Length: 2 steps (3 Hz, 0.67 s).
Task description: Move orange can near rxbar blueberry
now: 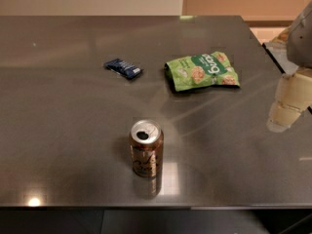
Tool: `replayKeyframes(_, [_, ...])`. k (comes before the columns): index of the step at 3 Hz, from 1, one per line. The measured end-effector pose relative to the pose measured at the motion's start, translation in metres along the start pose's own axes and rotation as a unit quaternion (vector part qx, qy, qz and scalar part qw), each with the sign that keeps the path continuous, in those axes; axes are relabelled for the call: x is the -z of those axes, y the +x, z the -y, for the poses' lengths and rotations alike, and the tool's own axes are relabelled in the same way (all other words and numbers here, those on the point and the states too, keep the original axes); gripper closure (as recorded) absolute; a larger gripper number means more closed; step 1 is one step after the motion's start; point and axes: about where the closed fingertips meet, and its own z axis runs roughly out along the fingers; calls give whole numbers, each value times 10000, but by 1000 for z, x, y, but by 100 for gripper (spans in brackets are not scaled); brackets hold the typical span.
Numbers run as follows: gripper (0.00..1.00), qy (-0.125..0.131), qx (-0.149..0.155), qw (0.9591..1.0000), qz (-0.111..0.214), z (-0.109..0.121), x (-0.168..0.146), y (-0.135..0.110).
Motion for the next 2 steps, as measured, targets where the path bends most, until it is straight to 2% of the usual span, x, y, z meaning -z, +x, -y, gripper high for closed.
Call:
replayKeyframes(1, [0, 1, 0, 10000, 0, 0, 0, 0])
replayKeyframes(2, [0, 11, 132, 9999, 104, 0, 0, -7])
